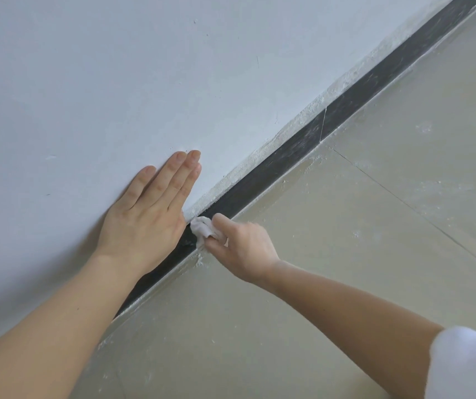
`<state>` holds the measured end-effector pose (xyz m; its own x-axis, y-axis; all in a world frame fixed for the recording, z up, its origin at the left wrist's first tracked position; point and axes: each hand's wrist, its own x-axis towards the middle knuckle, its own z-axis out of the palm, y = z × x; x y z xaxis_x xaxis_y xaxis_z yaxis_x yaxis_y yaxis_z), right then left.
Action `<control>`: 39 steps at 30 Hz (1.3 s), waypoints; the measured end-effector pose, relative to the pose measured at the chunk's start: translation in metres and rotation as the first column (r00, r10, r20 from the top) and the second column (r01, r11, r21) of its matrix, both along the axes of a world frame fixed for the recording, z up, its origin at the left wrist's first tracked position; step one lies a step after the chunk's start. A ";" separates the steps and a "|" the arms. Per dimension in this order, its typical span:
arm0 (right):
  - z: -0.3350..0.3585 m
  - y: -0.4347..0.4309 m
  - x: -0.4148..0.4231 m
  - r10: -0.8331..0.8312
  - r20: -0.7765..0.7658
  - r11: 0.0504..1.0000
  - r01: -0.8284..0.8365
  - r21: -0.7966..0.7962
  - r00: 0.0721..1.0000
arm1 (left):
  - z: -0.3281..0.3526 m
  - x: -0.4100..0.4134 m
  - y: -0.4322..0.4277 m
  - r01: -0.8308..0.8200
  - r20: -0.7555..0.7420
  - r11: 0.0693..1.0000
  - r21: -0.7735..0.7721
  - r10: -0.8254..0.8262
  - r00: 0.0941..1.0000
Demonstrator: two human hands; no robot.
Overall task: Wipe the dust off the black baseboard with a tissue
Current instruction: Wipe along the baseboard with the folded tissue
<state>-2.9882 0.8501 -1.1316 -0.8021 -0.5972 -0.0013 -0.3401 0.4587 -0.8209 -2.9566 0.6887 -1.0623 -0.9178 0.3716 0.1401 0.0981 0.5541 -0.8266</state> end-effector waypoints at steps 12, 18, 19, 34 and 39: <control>-0.028 0.049 -0.082 -0.636 0.186 0.749 0.657 -0.088 0.749 | 0.002 0.002 0.002 -0.009 0.022 0.997 0.080 0.007 1.000; -0.031 0.029 -0.027 -0.132 0.178 0.986 0.110 0.128 0.975 | 0.000 -0.003 0.014 -0.059 0.058 0.989 0.132 0.051 0.997; -0.033 0.020 -0.013 0.002 0.165 0.986 -0.029 0.163 0.986 | 0.001 -0.006 0.017 -0.067 0.077 0.988 0.140 0.056 0.995; -0.053 0.044 -0.087 -0.559 0.276 0.820 0.570 0.047 0.782 | 0.014 -0.039 0.037 -0.065 0.190 0.989 0.134 0.038 0.981; -0.037 0.051 -0.071 -0.445 0.262 0.889 0.458 0.012 0.857 | 0.015 -0.053 0.043 -0.021 0.181 0.995 0.098 0.003 0.984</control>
